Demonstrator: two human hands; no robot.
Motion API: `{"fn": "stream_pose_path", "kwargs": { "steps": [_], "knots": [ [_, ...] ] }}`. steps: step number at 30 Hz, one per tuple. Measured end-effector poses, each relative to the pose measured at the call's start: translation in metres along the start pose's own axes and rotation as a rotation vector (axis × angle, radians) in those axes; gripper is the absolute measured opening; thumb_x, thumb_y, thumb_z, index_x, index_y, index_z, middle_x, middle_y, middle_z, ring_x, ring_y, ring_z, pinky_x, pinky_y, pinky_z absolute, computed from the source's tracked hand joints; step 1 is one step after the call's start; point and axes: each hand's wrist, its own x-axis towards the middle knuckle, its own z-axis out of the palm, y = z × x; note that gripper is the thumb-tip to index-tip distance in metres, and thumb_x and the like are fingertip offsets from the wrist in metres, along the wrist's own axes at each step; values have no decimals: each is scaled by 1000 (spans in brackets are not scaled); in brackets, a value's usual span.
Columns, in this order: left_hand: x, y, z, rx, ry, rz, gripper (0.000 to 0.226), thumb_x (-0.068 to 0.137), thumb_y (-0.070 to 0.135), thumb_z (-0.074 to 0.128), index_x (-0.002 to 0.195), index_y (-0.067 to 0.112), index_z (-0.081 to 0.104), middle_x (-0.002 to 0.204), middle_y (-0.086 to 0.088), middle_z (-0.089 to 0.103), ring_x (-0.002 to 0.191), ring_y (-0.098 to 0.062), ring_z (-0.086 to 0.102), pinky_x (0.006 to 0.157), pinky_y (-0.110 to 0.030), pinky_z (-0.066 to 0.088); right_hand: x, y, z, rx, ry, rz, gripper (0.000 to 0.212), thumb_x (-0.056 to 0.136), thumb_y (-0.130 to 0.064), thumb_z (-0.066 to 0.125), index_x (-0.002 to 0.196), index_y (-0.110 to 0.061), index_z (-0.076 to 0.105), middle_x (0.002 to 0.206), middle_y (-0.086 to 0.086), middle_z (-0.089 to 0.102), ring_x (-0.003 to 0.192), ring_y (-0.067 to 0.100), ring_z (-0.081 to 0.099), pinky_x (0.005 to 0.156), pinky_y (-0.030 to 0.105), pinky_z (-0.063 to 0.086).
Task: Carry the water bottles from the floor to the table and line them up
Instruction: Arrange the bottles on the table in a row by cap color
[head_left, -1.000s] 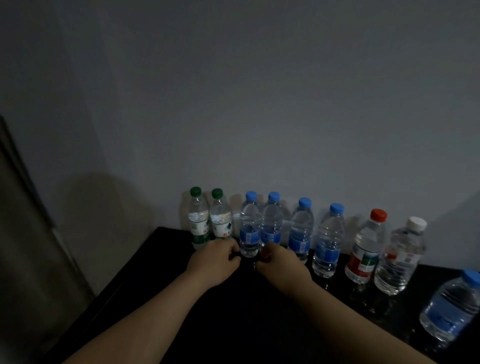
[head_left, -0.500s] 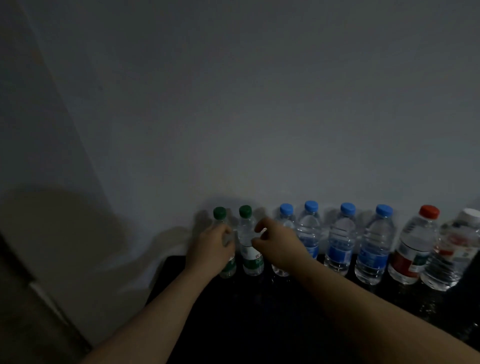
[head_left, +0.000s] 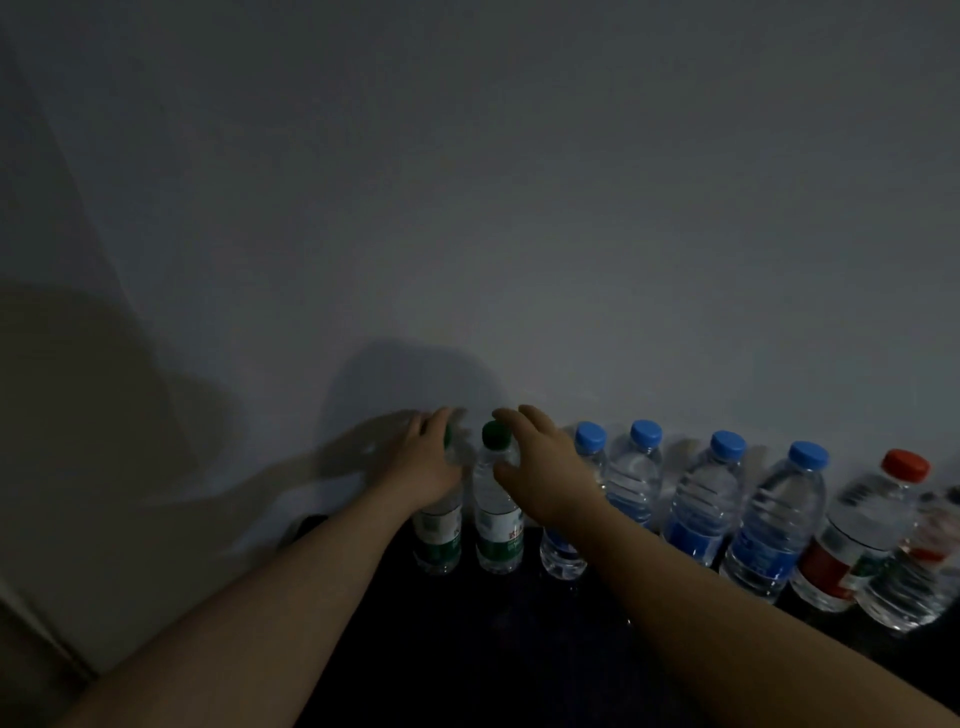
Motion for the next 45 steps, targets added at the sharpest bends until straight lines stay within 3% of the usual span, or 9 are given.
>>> {"fn": "stream_pose_path", "kwargs": {
  "steps": [5,12,18,22,27,32,38,42,45],
  "knots": [
    [-3,-8,12,-345,119,57,37,88,23,60,120,15,44,122,-14,55,108,-29,55,91,-42,48,25,12,10,-73,-128,-67,62,92,-13,43,146,-29,17,157,11,10,138,39,21,110,45,24],
    [1,-10,20,-505,242,36,22,83,7,64,93,12,45,78,2,51,78,-18,50,59,-21,39,41,20,17,-29,-233,-76,48,98,-18,37,145,-20,25,139,18,45,121,34,48,100,39,38],
    [10,-10,27,-848,226,-205,37,80,8,69,113,4,54,115,-17,61,107,-31,58,93,-41,48,43,27,20,-33,-186,-71,42,99,-24,37,140,-18,31,126,23,53,110,38,53,89,38,42],
    [11,-11,32,-849,163,-228,37,85,15,65,119,7,54,109,-8,60,104,-23,56,82,-30,42,42,32,18,7,-163,-70,44,97,-22,43,139,-18,33,124,22,54,109,36,53,85,33,40],
    [12,-11,33,-776,141,-208,41,87,11,60,125,4,48,121,-16,59,109,-25,56,83,-27,40,42,31,19,49,-128,-61,44,95,-22,47,137,-19,36,125,18,56,109,33,54,84,30,40],
    [13,-20,17,-604,-75,-236,42,83,25,62,122,16,49,109,-6,61,84,-12,55,62,-25,40,39,28,20,-27,-122,-26,43,95,-27,47,136,-20,35,125,18,55,108,33,55,89,39,45],
    [11,-19,13,-629,-169,-376,49,78,26,66,123,25,47,114,-5,58,102,-26,55,72,-41,45,37,30,16,-149,-100,5,40,96,-33,43,133,-19,33,120,18,55,101,35,57,80,42,48],
    [8,-17,24,-736,-98,-391,55,76,28,74,124,25,47,100,2,59,91,-21,54,68,-37,41,35,29,20,-96,-120,11,39,97,-30,41,132,-18,30,122,21,54,100,38,58,83,45,50],
    [8,-18,19,-697,-118,-371,57,76,21,73,127,20,47,117,-11,61,108,-32,56,81,-49,45,35,27,24,-92,-123,-2,38,98,-29,40,132,-17,29,119,22,56,99,38,57,79,44,49]
  ]
}}
